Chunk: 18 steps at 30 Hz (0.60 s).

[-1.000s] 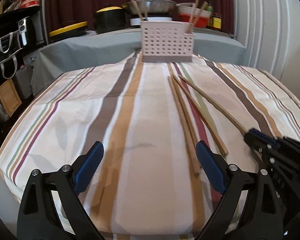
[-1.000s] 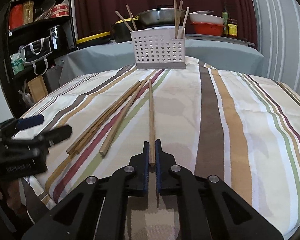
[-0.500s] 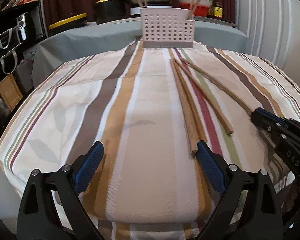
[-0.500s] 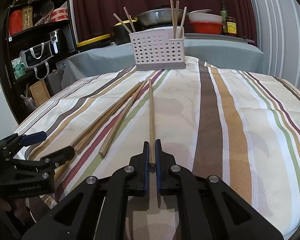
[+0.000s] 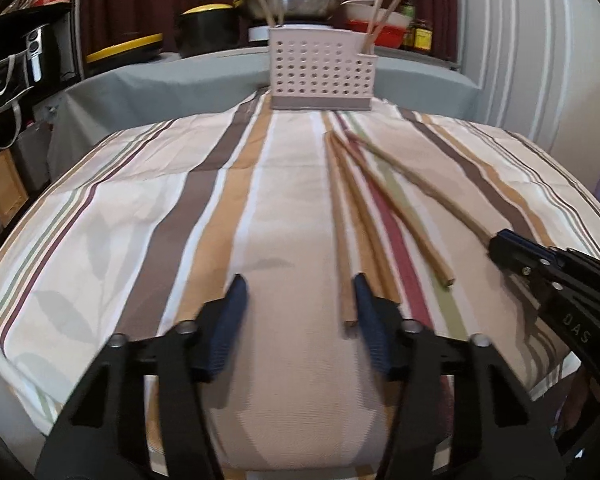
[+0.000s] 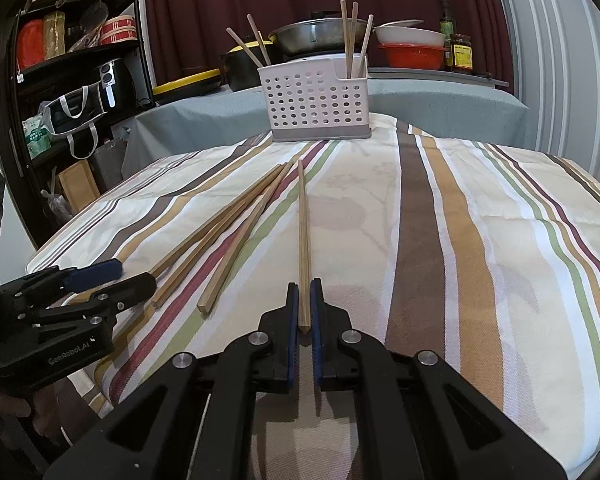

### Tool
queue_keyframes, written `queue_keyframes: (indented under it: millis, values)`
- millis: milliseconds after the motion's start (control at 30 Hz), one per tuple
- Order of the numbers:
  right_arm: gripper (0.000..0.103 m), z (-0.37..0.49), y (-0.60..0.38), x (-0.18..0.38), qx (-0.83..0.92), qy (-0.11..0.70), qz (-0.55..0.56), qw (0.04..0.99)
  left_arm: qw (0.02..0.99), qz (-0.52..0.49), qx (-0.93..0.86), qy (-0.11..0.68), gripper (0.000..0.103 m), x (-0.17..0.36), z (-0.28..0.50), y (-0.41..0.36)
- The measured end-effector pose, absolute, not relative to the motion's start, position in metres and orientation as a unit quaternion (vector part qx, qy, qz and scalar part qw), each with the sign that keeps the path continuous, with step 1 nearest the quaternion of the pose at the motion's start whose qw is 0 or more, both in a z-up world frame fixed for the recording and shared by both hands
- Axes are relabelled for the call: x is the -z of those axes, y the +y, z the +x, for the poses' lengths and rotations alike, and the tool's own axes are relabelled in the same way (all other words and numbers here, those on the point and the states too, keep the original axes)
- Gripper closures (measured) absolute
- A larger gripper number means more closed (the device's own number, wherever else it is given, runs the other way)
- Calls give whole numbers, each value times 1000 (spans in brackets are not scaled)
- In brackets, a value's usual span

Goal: Organize utensils
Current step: 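Close the right tool on another chopstick while the left tool grasps one too, then raise the right tool's chopstick over the holder while the left tool carries its own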

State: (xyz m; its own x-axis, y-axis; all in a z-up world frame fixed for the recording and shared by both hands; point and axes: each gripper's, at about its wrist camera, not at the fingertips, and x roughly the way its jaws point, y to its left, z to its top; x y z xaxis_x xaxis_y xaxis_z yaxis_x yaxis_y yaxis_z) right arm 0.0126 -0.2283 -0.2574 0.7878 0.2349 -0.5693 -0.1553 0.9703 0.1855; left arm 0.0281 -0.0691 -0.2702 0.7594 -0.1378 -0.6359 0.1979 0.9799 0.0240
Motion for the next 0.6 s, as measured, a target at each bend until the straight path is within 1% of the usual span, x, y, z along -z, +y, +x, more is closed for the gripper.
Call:
queue_keyframes:
  millis: [33, 133, 167, 200, 267, 367, 600]
  values:
    - [96, 12, -228, 257, -104, 309, 65, 943, 937, 47, 93, 333, 60, 270, 27, -71]
    - [96, 13, -228, 258, -105, 309, 66, 943, 937, 47, 104, 329, 70, 271, 26, -73]
    - [96, 13, -228, 258, -105, 309, 66, 943, 937, 46, 107, 329, 76, 271, 26, -73]
    - [96, 13, -229, 258, -105, 309, 67, 943, 937, 44, 113, 328, 85, 271, 26, -74]
    - [96, 13, -229, 258, -106, 310, 68, 942, 936, 43, 118, 328, 91, 271, 26, -74]
    - [96, 13, -229, 258, -107, 309, 68, 942, 935, 39, 123, 329, 97, 272, 27, -73]
    - [97, 9, -228, 255, -105, 300, 63, 946, 937, 43, 123, 323, 97, 269, 26, -72]
